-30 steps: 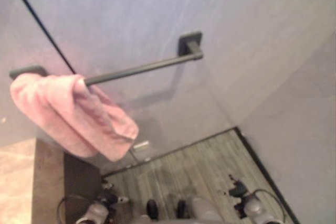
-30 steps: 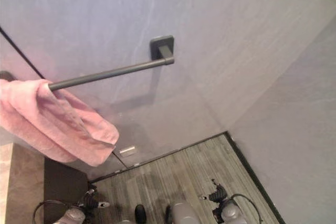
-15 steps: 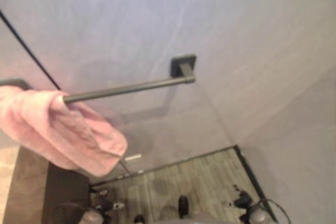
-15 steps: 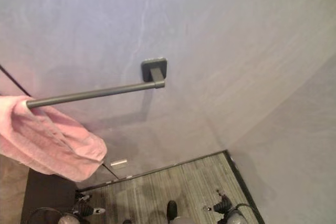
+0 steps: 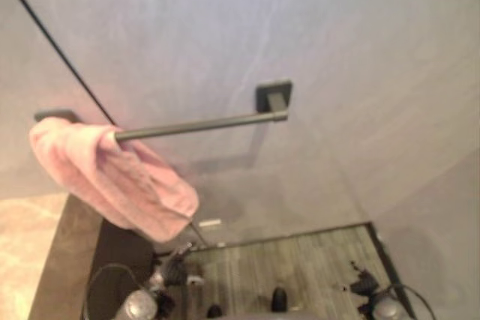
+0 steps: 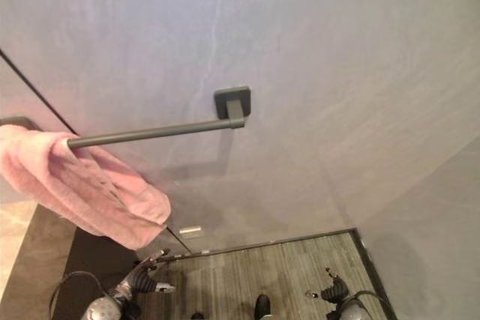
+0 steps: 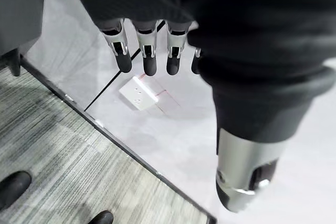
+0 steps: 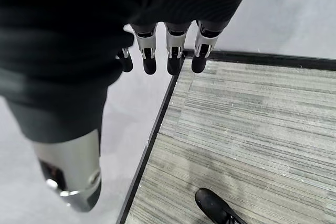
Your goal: Put brush and paste in cup on sink, flatten towel.
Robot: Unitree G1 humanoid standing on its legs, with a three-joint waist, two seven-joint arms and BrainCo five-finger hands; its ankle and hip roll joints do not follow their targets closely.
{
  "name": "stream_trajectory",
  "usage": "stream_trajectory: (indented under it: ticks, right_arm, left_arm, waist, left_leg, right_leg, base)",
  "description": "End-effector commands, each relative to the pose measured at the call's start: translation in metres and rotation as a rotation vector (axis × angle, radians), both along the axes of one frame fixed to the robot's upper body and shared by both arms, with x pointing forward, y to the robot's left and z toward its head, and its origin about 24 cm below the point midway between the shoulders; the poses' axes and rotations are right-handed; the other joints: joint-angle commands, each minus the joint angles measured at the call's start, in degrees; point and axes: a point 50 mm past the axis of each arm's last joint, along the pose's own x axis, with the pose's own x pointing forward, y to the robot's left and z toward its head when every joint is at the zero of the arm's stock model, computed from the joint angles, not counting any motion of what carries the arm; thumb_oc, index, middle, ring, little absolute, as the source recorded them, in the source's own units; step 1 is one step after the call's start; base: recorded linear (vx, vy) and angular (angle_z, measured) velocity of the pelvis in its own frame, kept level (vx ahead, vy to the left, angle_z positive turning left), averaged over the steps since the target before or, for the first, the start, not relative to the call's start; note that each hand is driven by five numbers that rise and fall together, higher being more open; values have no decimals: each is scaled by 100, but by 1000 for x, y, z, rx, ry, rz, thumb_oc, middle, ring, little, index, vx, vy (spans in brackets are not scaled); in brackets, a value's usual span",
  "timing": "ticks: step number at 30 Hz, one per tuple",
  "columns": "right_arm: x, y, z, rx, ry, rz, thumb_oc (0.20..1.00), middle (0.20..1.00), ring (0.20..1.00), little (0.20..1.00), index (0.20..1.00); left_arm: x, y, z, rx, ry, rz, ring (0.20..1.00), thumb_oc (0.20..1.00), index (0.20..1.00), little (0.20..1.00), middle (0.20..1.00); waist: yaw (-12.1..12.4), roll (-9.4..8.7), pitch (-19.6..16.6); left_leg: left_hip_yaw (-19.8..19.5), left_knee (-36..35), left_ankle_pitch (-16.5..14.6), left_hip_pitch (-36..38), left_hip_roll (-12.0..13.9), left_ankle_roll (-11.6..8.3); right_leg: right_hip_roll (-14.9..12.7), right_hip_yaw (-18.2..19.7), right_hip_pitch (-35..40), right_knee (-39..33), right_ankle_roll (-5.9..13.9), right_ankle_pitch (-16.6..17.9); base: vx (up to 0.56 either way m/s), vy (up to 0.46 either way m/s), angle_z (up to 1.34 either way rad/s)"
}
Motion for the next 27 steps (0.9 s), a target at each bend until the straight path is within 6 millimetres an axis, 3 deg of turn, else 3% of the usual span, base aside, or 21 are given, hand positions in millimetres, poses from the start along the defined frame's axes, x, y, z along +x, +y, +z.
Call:
stream_trajectory:
  ticks: [1, 4, 5, 7, 8, 12, 17, 18, 22, 24, 27]
  right_arm:
    - [16, -10, 5, -22, 9, 6, 1000, 1000, 1000, 1000, 1000]
    - [12, -6, -1, -18, 68, 19, 1000, 1000, 1000, 1000, 1000]
    - [12, -6, -1, -17, 68, 19, 1000, 1000, 1000, 1000, 1000]
    - [-2, 1, -9, -10, 132, 45, 1000, 1000, 1000, 1000, 1000]
    - [-2, 1, -9, -10, 132, 45, 1000, 1000, 1000, 1000, 1000]
    - [-19, 2, -15, -6, 176, 32, 1000, 1000, 1000, 1000, 1000]
    - [-34, 3, -18, 12, 192, 5, 1000, 1000, 1000, 1000, 1000]
    - [-45, 1, -20, 20, 206, -30, 1000, 1000, 1000, 1000, 1000]
    - [-51, -1, -20, 21, 215, -53, 1000, 1000, 1000, 1000, 1000]
    - [-55, 0, -20, 29, 211, -69, 1000, 1000, 1000, 1000, 1000]
    - [-57, -2, -20, 30, 211, -87, 1000, 1000, 1000, 1000, 1000]
  left_arm:
    - [26, 15, 45, -127, -95, -37, 1000, 1000, 1000, 1000, 1000]
    - [31, 3, 94, -242, -153, -197, 1000, 1000, 1000, 1000, 1000]
    - [31, 3, 94, -242, -153, -197, 1000, 1000, 1000, 1000, 1000]
    - [29, -10, 137, -364, -169, -334, 1000, 1000, 1000, 1000, 1000]
    - [29, -10, 137, -364, -169, -334, 1000, 1000, 1000, 1000, 1000]
    - [33, -7, 172, -450, -288, -309, 1000, 1000, 1000, 1000, 1000]
    - [33, 12, 191, -505, -375, -203, 1000, 1000, 1000, 1000, 1000]
    - [35, 32, 204, -497, -460, -123, 1000, 1000, 1000, 1000, 1000]
    - [37, 50, 210, -503, -536, -41, 1000, 1000, 1000, 1000, 1000]
    - [41, 71, 207, -479, -578, 62, 1000, 1000, 1000, 1000, 1000]
    - [43, 80, 204, -454, -587, 106, 1000, 1000, 1000, 1000, 1000]
  waist:
    - [32, -192, -26]
    - [72, -147, -38]
    - [71, -147, -38]
    - [105, -123, -50]
    - [105, -123, -50]
    - [171, -106, -77]
    - [225, -99, -84]
    - [305, -100, -93]
    - [345, -109, -99]
    - [347, -138, -92]
    - [343, -139, -90]
  left_leg:
    - [401, 98, 177, -36, -201, 140]
    - [369, 98, 161, -25, -228, 139]
    - [368, 98, 161, -25, -228, 139]
    - [307, 98, 168, -28, -265, 129]
    - [307, 98, 168, -28, -265, 129]
    - [187, 98, 201, -76, -323, 133]
    - [139, 98, 215, -92, -373, 151]
    - [103, 98, 192, -72, -429, 176]
    - [113, 98, 170, -63, -461, 189]
    - [112, 98, 158, -71, -485, 195]
    - [117, 98, 142, -82, -500, 204]
  right_leg:
    - [-314, 170, 250, 187, 399, -336]
    - [-353, 156, 270, 185, 413, -311]
    - [-353, 156, 271, 185, 413, -311]
    - [-394, 145, 276, 218, 425, -275]
    - [-394, 145, 276, 218, 425, -275]
    - [-442, 58, 320, 150, 443, -215]
    - [-493, 15, 363, 95, 481, -154]
    - [-550, -19, 436, 0, 532, -93]
    - [-597, -55, 459, -1, 560, -85]
    - [-631, -84, 476, -1, 581, -74]
    - [-663, -105, 476, -1, 599, -71]
  base:
    - [-12, 41, 19]
    - [-17, 41, 13]
    - [-23, 30, 13]
    - [-33, 34, 9]
    - [-30, 25, 6]
    - [-21, 27, 11]
    - [-6, 49, 6]
    - [8, 68, 6]
    - [9, 58, 4]
    - [10, 54, 2]
    - [12, 73, 3]
